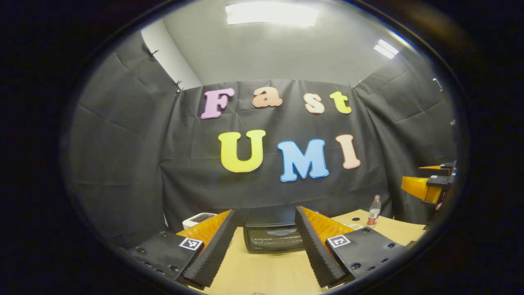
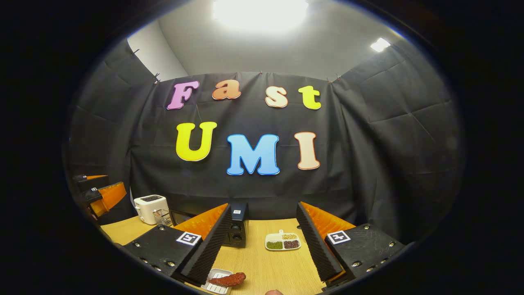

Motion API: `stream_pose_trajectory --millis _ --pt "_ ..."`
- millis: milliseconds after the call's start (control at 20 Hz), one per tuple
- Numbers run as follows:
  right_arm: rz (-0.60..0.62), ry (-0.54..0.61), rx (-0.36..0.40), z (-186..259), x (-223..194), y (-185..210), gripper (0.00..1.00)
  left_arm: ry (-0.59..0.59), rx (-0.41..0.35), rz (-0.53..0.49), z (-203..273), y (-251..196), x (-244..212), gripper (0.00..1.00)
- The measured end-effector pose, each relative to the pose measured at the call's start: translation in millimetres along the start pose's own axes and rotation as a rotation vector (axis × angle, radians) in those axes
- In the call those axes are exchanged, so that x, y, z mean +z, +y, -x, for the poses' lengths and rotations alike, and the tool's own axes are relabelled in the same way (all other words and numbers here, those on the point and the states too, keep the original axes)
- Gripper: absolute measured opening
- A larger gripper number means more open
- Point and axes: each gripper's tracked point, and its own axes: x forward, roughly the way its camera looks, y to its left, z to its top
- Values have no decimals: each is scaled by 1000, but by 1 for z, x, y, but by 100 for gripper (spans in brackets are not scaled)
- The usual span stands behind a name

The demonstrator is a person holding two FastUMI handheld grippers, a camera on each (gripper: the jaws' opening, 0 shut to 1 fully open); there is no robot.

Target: Open the electric oven with the left hand, put the food in, and close the electric oven.

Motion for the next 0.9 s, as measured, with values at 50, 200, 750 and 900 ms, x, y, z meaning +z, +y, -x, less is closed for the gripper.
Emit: stream_pose_trajectory --millis 50,200,750,900 --pt "-1 0 2 0 -1 -1 96 -1 3 1 0 -1 0 99" --pt "2 -7 10 1 2 -3 96 -1 13 5 -1 -3 2 99" --pt "-15 -13 58 6 -6 -34 96 -14 54 36 -19 -14 7 90" --pt "-17 -3 48 4 -10 -44 96 -22 60 38 -38 -15 7 99"
